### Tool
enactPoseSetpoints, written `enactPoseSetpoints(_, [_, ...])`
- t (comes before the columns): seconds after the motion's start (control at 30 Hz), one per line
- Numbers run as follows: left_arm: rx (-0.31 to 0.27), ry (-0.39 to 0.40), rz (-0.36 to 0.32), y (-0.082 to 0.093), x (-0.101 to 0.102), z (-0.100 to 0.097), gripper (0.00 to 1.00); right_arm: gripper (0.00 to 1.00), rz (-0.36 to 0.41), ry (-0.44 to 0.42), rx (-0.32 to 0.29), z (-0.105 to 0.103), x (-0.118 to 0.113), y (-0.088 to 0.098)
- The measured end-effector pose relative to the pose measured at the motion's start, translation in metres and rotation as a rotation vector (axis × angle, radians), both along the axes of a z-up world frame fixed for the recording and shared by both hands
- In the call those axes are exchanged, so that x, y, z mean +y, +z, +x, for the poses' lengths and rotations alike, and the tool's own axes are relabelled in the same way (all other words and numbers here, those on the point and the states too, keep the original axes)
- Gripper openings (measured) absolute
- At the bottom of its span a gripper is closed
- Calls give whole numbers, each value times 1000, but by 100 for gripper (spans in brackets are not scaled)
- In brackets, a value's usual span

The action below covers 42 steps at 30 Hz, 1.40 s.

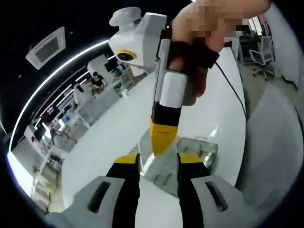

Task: Insert the divider into the dual guide fixture by aligning both edges with the guide slots and pushing it downward to the bottom, including one-sided entry, uneven engagement, binding, and posture correction.

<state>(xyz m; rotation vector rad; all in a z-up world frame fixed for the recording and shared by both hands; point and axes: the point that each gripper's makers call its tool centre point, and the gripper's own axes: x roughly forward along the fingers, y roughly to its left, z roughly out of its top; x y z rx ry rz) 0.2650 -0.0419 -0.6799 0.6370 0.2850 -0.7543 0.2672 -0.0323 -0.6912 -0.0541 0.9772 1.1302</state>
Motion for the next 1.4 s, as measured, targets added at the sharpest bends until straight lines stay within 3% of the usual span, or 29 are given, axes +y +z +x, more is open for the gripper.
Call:
enactPoseSetpoints(0.53, [-55,-9,4,4,0,1,29,0,-1,12,-1,1,1,4])
enactPoseSetpoints(0.6, [-66,-12,9,5,1,1,25,0,-20,43,-17,-2,0,2])
enactPoseSetpoints(0.7, [-66,-11,-1,6,2,2,26,0,-31,59,-25,-4,0,1])
enactPoseSetpoints(1.0, [-37,11,-24,2,7,1,34,0,-65,85,-45,-5,0,1])
enactPoseSetpoints(1.4, [57,32,-104,-10,14,-7,45,0,-157,172,-100,-4,-4,-4])
